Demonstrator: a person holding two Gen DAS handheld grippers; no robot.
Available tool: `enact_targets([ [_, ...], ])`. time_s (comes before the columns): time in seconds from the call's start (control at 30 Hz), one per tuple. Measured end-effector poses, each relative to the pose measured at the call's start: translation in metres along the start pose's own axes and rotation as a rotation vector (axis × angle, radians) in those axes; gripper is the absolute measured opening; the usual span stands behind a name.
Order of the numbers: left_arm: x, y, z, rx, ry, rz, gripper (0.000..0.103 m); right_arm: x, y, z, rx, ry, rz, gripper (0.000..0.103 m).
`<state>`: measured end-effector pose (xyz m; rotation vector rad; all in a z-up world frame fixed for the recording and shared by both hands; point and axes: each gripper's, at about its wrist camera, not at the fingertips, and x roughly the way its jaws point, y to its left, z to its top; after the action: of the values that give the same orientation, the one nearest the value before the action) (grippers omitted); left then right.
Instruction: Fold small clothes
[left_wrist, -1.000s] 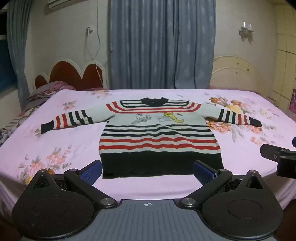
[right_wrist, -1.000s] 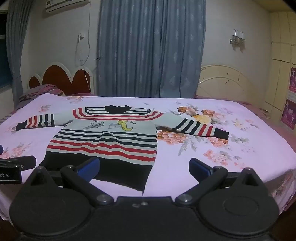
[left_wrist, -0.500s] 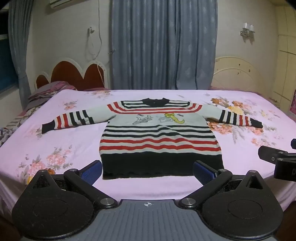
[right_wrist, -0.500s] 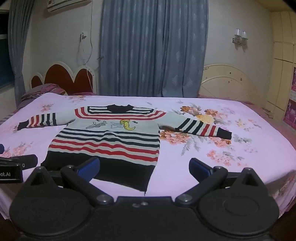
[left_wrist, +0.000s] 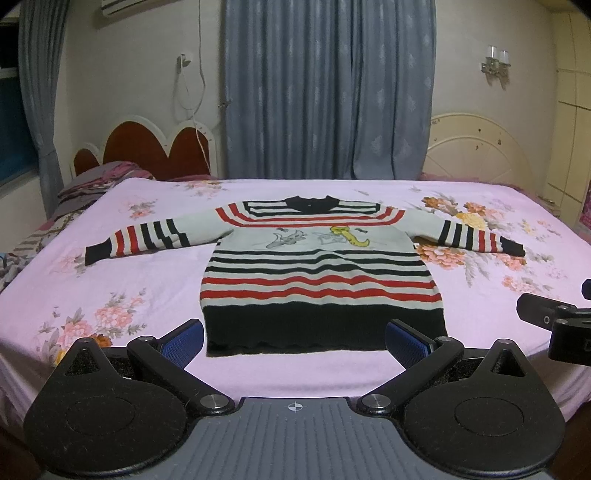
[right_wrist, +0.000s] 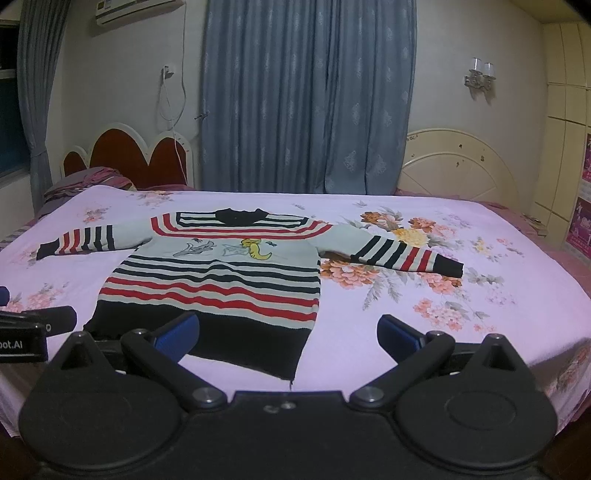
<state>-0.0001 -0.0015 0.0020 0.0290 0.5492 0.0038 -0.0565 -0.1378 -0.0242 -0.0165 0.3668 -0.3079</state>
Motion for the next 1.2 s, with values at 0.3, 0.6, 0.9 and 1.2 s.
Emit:
enact_targets([
  [0.3,-0.0011,-0.0031,0.0019,0.008,-0.001,-0.003,0.103,-0.0027,0.0000,-0.0004,0.006,-0.006,-0.007,0.102],
  [0.6,-0.0014,-0.0033,0.0029,0.007,0.000,-0.002,0.103,-0.0028,-0.0002,0.0015,0.002,-0.006,-0.001,0.102],
  [0.9,-0.0014,-0.0016,0.0029,0.007,0.000,-0.002,0.103,-0.0021,0.0014,0.0024,-0.002,-0.008,0.001,0.102],
  [1.2,-0.0016,0.0017,0.0026,0.005,0.000,0.005,0.103,-0.0013,0.0022,0.0026,-0.004,-0.008,0.004,0.102],
])
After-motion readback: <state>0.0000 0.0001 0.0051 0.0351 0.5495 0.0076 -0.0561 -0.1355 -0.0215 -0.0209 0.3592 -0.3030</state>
